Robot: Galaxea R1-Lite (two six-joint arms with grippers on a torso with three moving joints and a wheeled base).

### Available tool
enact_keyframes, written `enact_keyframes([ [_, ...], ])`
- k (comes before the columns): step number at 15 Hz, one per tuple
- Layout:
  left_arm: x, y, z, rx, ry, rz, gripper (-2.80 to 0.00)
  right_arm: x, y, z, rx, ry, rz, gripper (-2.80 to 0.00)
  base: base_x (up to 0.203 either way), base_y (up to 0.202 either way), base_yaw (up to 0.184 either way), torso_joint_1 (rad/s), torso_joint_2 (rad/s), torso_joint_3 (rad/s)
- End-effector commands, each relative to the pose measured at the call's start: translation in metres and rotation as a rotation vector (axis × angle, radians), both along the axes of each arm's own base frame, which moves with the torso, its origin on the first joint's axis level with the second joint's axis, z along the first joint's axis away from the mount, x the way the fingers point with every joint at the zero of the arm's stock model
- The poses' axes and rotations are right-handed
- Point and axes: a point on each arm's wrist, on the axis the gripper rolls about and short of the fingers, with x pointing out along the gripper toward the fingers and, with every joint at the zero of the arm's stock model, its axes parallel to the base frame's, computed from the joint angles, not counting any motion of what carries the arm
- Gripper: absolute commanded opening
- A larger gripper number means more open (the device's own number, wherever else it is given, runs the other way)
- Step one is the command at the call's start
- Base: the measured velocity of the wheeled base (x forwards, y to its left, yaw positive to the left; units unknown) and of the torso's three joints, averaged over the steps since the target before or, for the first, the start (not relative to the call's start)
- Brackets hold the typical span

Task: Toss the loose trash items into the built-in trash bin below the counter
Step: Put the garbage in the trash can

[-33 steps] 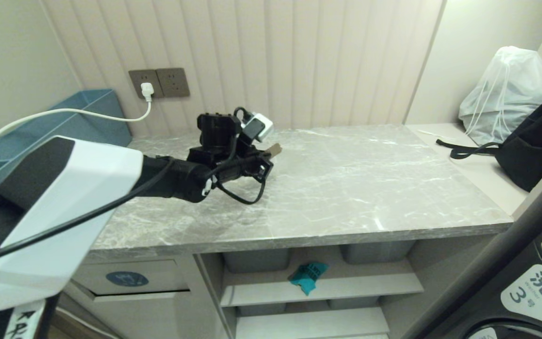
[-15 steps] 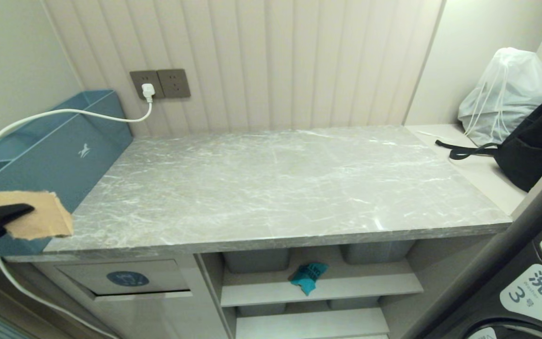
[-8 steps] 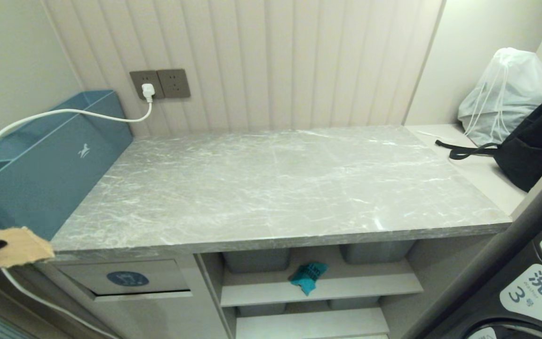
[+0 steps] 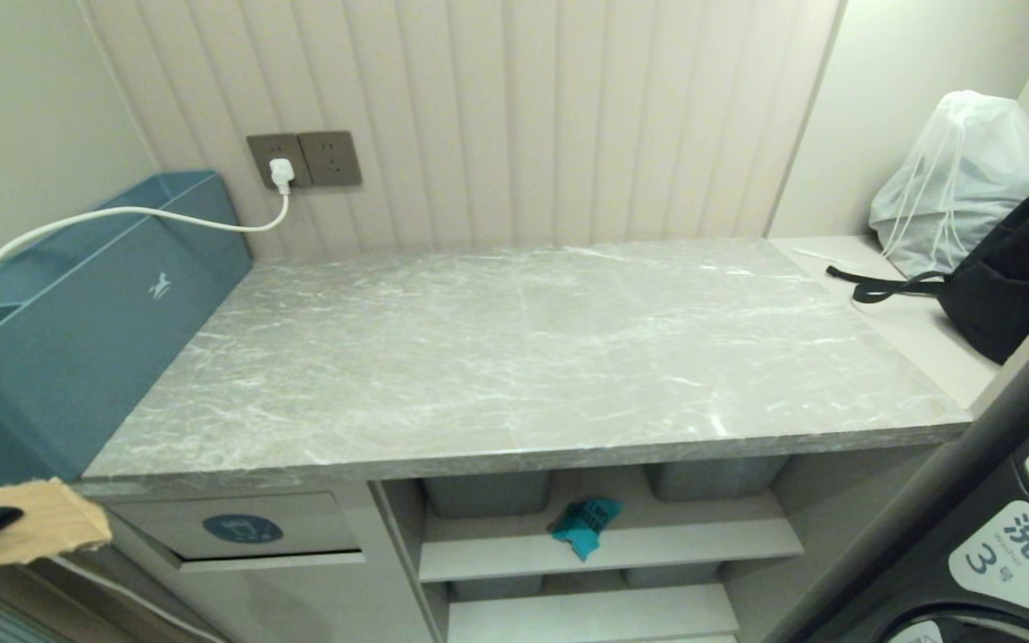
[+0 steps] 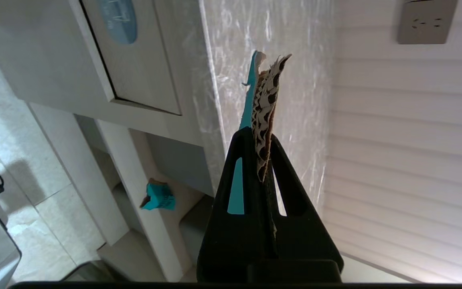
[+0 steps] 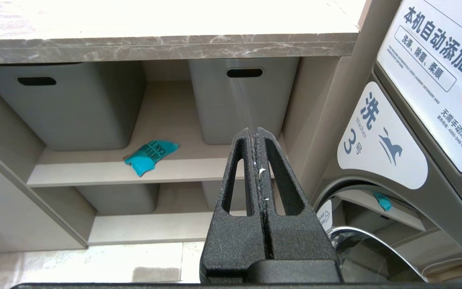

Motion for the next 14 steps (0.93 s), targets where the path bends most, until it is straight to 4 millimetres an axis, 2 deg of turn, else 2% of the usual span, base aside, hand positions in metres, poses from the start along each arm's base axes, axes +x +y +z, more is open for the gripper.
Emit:
enact_keyframes([
  [1,0.003,0.0,-0.005,-0.01,0.024,0.004,-2.8,0.0,0.0,0.0,-0.001,-0.001,0.0,-2.8,0.0,0.0,0.0,-0.018,0.04,0.032],
  [8,0.016,0.001,-0.014,-0.042,0.082,0.015,-2.8,0.0,0.0,0.0,0.004,0.0,0.0,-2.8,0.0,0.0,0.0,-0.213,0.47,0.258],
  [14,0.022,0.007,-0.044,-0.061,0.218,0.065,-2.8,0.0,0.0,0.0,0.004,0.0,0.0,-2.8,0.0,0.0,0.0,-0.23,0.52,0.289],
])
